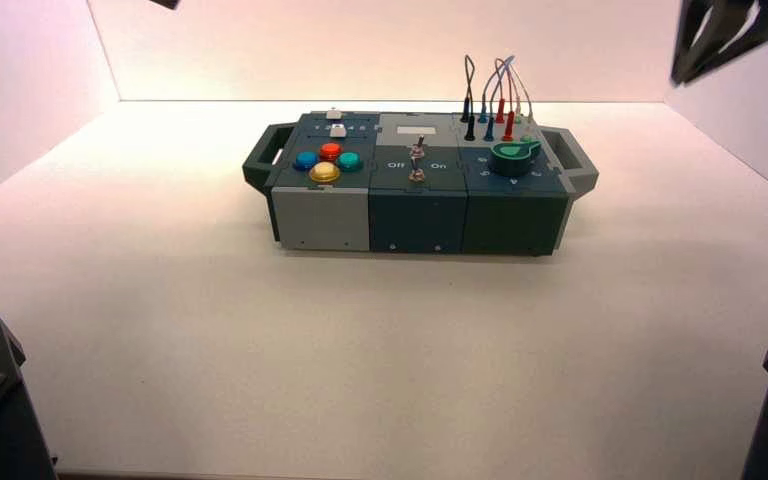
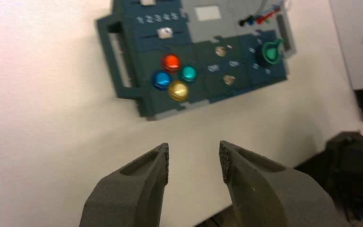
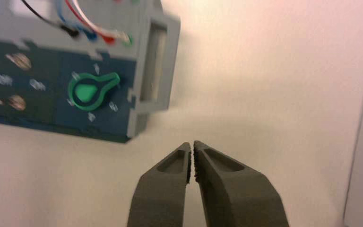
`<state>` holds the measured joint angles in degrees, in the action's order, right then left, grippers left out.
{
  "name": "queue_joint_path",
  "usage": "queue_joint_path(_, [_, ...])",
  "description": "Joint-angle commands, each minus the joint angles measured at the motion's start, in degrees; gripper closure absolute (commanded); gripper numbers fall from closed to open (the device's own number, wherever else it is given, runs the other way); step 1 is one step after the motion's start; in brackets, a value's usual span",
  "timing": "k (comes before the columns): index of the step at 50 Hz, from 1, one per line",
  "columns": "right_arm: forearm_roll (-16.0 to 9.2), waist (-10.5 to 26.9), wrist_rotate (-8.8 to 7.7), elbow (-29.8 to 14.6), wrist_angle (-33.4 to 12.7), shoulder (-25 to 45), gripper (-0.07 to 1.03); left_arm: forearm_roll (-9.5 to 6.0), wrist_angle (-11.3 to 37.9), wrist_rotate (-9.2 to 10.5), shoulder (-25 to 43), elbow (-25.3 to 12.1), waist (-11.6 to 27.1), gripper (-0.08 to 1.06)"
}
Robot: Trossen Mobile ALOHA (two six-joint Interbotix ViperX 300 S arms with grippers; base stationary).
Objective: Flip the bottom switch on with the left gripper.
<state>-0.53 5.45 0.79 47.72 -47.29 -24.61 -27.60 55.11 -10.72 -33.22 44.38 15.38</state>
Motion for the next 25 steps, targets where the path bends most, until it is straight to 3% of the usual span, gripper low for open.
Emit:
queue_joint_path(1, [-0.44,0.00,0.44,-2.20,0.00,2.46,0.57,0.00,0.26,2.99,1.58,-2.55,3.16,0.40])
queue_joint_path(6, [-1.49,0.00,0.44,-2.72,0.53,4.57,0.39,0.35,0.88,3.69,4.39,-3.60,5.27,0.40])
queue_joint_path(17, [-1.85,0.09,0.44,-5.45,1.76,7.65,0.39,3.52,0.97,6.15,10.99,-6.50,8.09,0.40])
queue_joint_path(19, [-2.02,0.09,0.62,-6.15,1.93,8.26,0.39,4.75,0.88,6.77,12.39,-7.38,8.79,0.40])
queue_joint_path(25, [-2.11,0.09,1.76,-7.56,2.99,10.90,0.39,6.42,0.79,8.26,15.91,-9.93,10.63,0.40])
